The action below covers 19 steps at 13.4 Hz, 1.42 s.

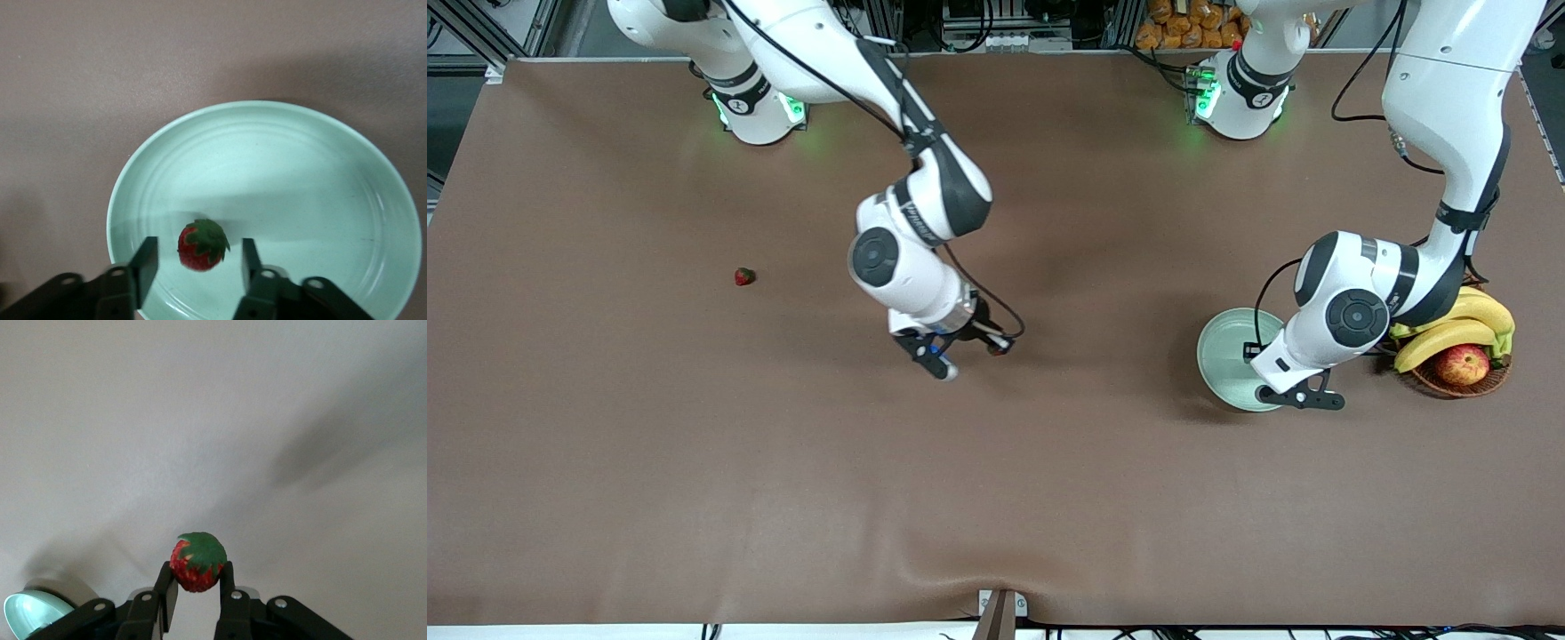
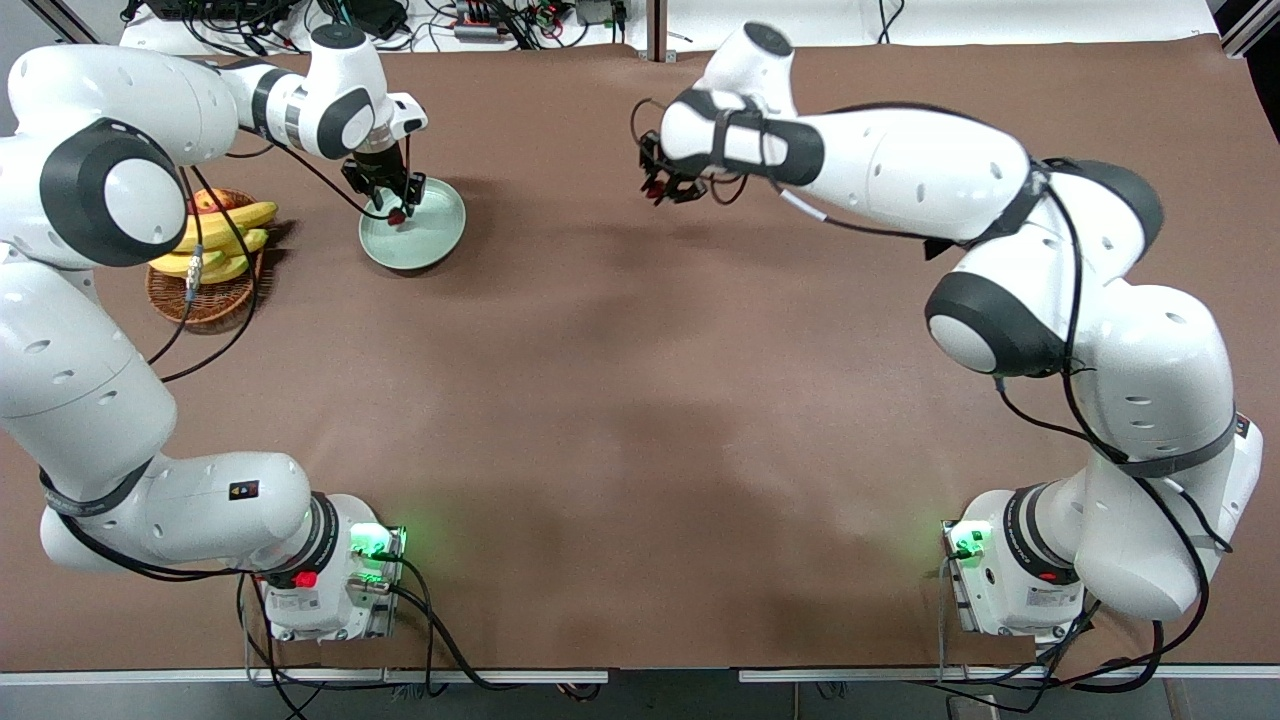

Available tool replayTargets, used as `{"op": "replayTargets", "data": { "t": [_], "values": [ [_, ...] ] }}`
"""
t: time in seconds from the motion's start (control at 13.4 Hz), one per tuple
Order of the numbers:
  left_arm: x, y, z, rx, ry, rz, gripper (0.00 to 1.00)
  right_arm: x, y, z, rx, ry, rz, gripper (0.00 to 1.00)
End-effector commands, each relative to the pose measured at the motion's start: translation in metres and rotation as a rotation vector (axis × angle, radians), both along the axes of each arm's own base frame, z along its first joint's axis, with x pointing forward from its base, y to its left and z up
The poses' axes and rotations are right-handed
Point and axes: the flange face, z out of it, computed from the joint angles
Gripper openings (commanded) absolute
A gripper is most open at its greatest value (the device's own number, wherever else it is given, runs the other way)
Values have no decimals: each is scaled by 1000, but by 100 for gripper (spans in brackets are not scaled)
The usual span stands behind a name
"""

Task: Collect all strawberries into plate
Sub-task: 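Put the left gripper's strawberry on the plate while the right gripper carries another, then grasp the middle strawberry with the left gripper while the right gripper reaches another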

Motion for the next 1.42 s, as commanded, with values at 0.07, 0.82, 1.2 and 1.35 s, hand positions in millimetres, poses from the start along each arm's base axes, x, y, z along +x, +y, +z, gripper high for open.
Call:
{"op": "replayTargets", "data": {
  "t": [0.07,0.82,1.2,1.35],
  "values": [
    [-9,-25,51,23,-2,-22,100,-27,45,-42,8,-24,-17,0],
    [-55,-162,42,-53,51,133,100,-66,99,-58,19,-30,-43,100],
    [-68,-189,31,-41,59,165,100,-19,42,-24,-83,84,-38,100],
    [-68,-204,27,-57,43,216,100,0,9,-4,-139,105,32,100]
  ]
}}
